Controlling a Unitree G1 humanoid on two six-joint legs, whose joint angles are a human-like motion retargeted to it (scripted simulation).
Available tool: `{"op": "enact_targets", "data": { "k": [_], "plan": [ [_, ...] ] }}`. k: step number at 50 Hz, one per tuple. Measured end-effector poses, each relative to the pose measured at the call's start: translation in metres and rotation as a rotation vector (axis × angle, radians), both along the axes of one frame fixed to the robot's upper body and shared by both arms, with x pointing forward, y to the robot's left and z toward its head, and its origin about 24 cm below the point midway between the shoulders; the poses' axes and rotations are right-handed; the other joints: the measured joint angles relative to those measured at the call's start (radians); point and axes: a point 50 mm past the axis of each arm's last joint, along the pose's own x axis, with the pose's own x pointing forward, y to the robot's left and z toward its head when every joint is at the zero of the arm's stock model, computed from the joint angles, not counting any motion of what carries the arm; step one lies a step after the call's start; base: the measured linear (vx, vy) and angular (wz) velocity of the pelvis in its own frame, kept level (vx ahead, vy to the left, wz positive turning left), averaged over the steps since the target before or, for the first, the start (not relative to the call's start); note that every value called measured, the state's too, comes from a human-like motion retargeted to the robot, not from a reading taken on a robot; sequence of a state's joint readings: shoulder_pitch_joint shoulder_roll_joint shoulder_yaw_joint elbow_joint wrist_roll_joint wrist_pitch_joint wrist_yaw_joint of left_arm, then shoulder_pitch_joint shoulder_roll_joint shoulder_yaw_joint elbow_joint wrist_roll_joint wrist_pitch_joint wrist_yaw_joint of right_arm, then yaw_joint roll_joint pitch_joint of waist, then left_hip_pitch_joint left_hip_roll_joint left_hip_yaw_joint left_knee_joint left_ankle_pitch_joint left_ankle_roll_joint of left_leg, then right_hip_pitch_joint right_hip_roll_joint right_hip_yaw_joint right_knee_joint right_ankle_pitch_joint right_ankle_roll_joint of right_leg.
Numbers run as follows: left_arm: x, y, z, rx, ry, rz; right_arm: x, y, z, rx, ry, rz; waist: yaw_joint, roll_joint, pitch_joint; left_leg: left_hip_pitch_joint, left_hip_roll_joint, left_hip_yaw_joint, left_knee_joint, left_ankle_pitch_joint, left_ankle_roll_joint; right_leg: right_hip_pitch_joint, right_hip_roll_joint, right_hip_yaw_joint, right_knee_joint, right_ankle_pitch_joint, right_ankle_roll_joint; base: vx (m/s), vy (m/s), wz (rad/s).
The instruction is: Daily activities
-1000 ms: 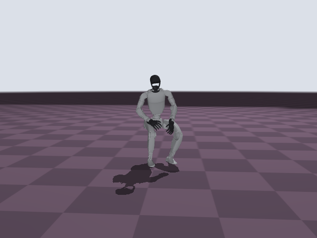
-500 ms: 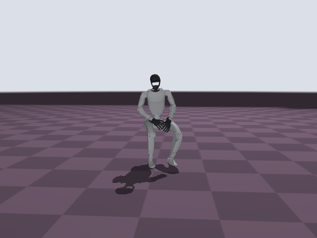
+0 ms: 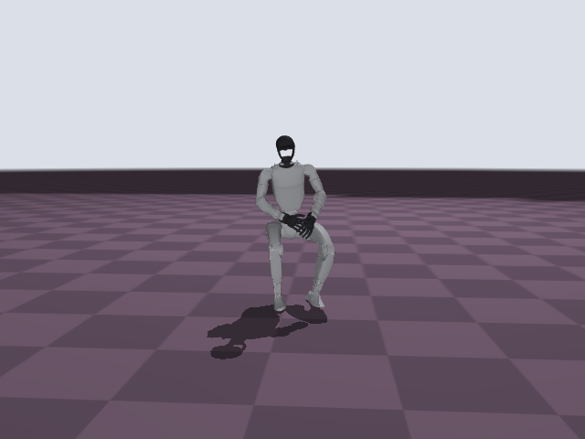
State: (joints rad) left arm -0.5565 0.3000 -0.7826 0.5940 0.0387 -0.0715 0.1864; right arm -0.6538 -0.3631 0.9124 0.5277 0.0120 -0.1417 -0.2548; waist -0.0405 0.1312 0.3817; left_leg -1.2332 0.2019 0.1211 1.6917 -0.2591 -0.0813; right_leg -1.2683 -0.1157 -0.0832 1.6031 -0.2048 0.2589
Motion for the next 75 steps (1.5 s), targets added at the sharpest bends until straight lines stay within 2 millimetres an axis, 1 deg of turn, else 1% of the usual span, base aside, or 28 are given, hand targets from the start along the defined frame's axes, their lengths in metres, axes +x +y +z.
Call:
{"op": "enact_targets", "data": {
  "k": [5,9,13,18,20,22,24,26,28,31,34,35,37,40,42,43,45,47,50,53,55,57,61,65,69,75],
  "plan": [
    [-0.004,-0.004,0.018,-0.119,-0.028,-0.032,-0.001,-0.003,0.013,0.117,0.010,-0.003,0.015,0.002,-0.015,0.001,0.001,-0.003,0.011,0.018,0.011,0.008,0.012,0.000,-0.002,0.005,0.000,-0.01,0.07,-0.20],
    [-0.005,-0.007,0.029,-0.161,-0.043,-0.066,0.002,-0.004,0.023,0.154,0.002,-0.001,0.018,0.005,-0.019,0.006,0.003,-0.007,0.014,0.033,0.015,0.015,0.022,0.000,-0.004,0.012,0.000,-0.01,0.06,-0.22],
    [-0.005,-0.010,0.034,-0.134,-0.050,-0.122,0.006,-0.002,0.029,0.134,-0.007,0.021,0.014,0.009,-0.017,0.011,0.006,-0.010,0.017,0.045,0.017,0.022,0.028,-0.003,-0.005,0.014,0.000,0.00,0.06,-0.23],
    [-0.005,-0.013,0.039,-0.049,-0.052,-0.224,0.011,0.000,0.037,0.063,-0.012,0.084,0.010,0.012,-0.009,0.014,0.016,-0.011,0.025,0.048,0.023,0.025,0.029,-0.011,-0.002,0.010,0.000,0.01,0.06,-0.23],
    [-0.005,-0.013,0.044,-0.024,-0.059,-0.268,0.012,0.000,0.042,0.043,-0.017,0.115,0.010,0.014,-0.005,0.014,0.022,-0.011,0.029,0.048,0.028,0.025,0.030,-0.016,-0.002,0.009,0.000,0.01,0.06,-0.25],
    [-0.007,-0.012,0.054,-0.024,-0.084,-0.311,0.012,0.002,0.052,0.050,-0.032,0.155,0.011,0.015,-0.003,0.012,0.030,-0.012,0.032,0.049,0.032,0.024,0.035,-0.022,-0.002,0.010,0.000,0.02,0.06,-0.28],
    [-0.011,-0.011,0.069,-0.052,-0.122,-0.352,0.009,0.004,0.068,0.079,-0.066,0.205,0.012,0.017,-0.001,0.010,0.040,-0.015,0.036,0.045,0.039,0.022,0.041,-0.028,-0.004,0.011,0.000,0.03,0.07,-0.31],
    [-0.017,-0.008,0.087,-0.105,-0.170,-0.386,0.003,0.008,0.090,0.131,-0.119,0.264,0.012,0.018,0.002,0.007,0.050,-0.019,0.042,0.038,0.049,0.020,0.051,-0.033,-0.005,0.013,0.001,0.04,0.07,-0.34],
    [-0.024,-0.004,0.108,-0.172,-0.227,-0.414,-0.006,0.012,0.117,0.200,-0.197,0.330,0.011,0.020,0.006,0.003,0.057,-0.028,0.047,0.032,0.060,0.017,0.066,-0.037,-0.008,0.015,0.001,0.04,0.08,-0.36],
    [-0.038,0.003,0.139,-0.282,-0.313,-0.448,-0.025,0.017,0.163,0.316,-0.350,0.425,0.006,0.027,0.014,-0.005,0.062,-0.044,0.057,0.023,0.077,0.013,0.090,-0.036,-0.013,0.016,0.001,0.05,0.09,-0.35],
    [-0.049,0.009,0.160,-0.382,-0.364,-0.464,-0.042,0.020,0.200,0.411,-0.495,0.477,-0.001,0.036,0.023,-0.011,0.065,-0.058,0.065,0.018,0.091,0.012,0.111,-0.034,-0.020,0.017,0.000,0.04,0.10,-0.33],
    [-0.052,0.010,0.165,-0.410,-0.373,-0.466,-0.045,0.020,0.209,0.435,-0.537,0.482,-0.005,0.039,0.026,-0.012,0.066,-0.062,0.067,0.017,0.096,0.012,0.117,-0.033,-0.023,0.018,0.000,0.04,0.09,-0.32],
    [-0.054,0.011,0.170,-0.454,-0.384,-0.460,-0.045,0.022,0.221,0.467,-0.595,0.467,-0.012,0.043,0.033,-0.011,0.072,-0.067,0.071,0.017,0.105,0.015,0.127,-0.034,-0.027,0.020,0.000,0.03,0.09,-0.33],
    [-0.053,0.011,0.175,-0.498,-0.407,-0.437,-0.039,0.026,0.227,0.480,-0.648,0.423,-0.025,0.043,0.047,-0.001,0.081,-0.071,0.076,0.017,0.117,0.023,0.137,-0.037,-0.031,0.025,0.000,0.01,0.08,-0.30],
    [-0.050,0.010,0.176,-0.515,-0.425,-0.414,-0.032,0.028,0.220,0.457,-0.640,0.386,-0.032,0.039,0.053,0.009,0.090,-0.071,0.079,0.014,0.126,0.029,0.143,-0.040,-0.031,0.028,0.000,0.01,0.07,-0.31],
    [-0.048,0.009,0.176,-0.519,-0.430,-0.399,-0.027,0.030,0.213,0.435,-0.623,0.369,-0.034,0.036,0.055,0.015,0.095,-0.071,0.081,0.012,0.131,0.033,0.146,-0.042,-0.031,0.030,0.000,0.01,0.07,-0.32],
    [-0.042,0.008,0.172,-0.519,-0.434,-0.360,-0.018,0.033,0.192,0.370,-0.572,0.339,-0.039,0.028,0.058,0.028,0.105,-0.070,0.082,0.005,0.141,0.041,0.151,-0.047,-0.031,0.032,0.000,0.01,0.06,-0.31],
    [-0.033,0.007,0.163,-0.501,-0.420,-0.315,-0.010,0.036,0.166,0.281,-0.493,0.321,-0.042,0.020,0.058,0.040,0.113,-0.069,0.084,-0.001,0.152,0.048,0.155,-0.052,-0.030,0.035,0.000,0.02,0.06,-0.30],
    [-0.021,0.006,0.144,-0.450,-0.368,-0.255,-0.001,0.041,0.123,0.121,-0.351,0.321,-0.043,0.008,0.056,0.057,0.121,-0.068,0.088,-0.009,0.168,0.057,0.158,-0.056,-0.026,0.038,0.000,0.03,0.06,-0.30],
    [-0.010,0.006,0.120,-0.388,-0.278,-0.209,0.003,0.043,0.085,-0.025,-0.207,0.341,-0.039,-0.004,0.054,0.070,0.124,-0.068,0.094,-0.018,0.183,0.060,0.163,-0.056,-0.017,0.038,0.000,0.04,0.06,-0.29],
    [-0.004,0.008,0.103,-0.348,-0.207,-0.185,0.003,0.042,0.066,-0.100,-0.124,0.355,-0.036,-0.012,0.054,0.077,0.125,-0.069,0.099,-0.027,0.194,0.061,0.167,-0.055,-0.012,0.036,0.000,0.05,0.06,-0.28],
    [-0.001,0.010,0.087,-0.311,-0.139,-0.165,0.003,0.041,0.052,-0.157,-0.056,0.369,-0.033,-0.019,0.054,0.083,0.127,-0.071,0.104,-0.035,0.204,0.062,0.172,-0.054,-0.007,0.034,0.000,0.05,0.07,-0.28],
    [0.001,0.015,0.057,-0.248,-0.013,-0.135,0.003,0.038,0.034,-0.245,0.034,0.388,-0.026,-0.031,0.056,0.095,0.131,-0.072,0.111,-0.054,0.222,0.064,0.180,-0.054,-0.001,0.029,0.000,0.05,0.07,-0.27],
    [-0.002,0.020,0.035,-0.194,0.073,-0.125,0.003,0.035,0.022,-0.311,0.086,0.398,-0.017,-0.040,0.059,0.106,0.134,-0.071,0.115,-0.064,0.237,0.069,0.185,-0.053,-0.001,0.025,0.000,0.04,0.07,-0.25],
    [-0.006,0.023,0.023,-0.176,0.112,-0.119,0.003,0.031,0.014,-0.335,0.115,0.393,-0.008,-0.048,0.062,0.114,0.135,-0.069,0.114,-0.072,0.246,0.074,0.186,-0.056,-0.007,0.022,0.000,0.04,0.07,-0.22],
    [-0.013,0.026,0.017,-0.202,0.129,-0.109,0.002,0.027,0.007,-0.315,0.146,0.372,0.000,-0.059,0.063,0.120,0.137,-0.070,0.112,-0.079,0.257,0.079,0.187,-0.063,-0.018,0.016,0.001,0.04,0.07,-0.20]
  ]
}}
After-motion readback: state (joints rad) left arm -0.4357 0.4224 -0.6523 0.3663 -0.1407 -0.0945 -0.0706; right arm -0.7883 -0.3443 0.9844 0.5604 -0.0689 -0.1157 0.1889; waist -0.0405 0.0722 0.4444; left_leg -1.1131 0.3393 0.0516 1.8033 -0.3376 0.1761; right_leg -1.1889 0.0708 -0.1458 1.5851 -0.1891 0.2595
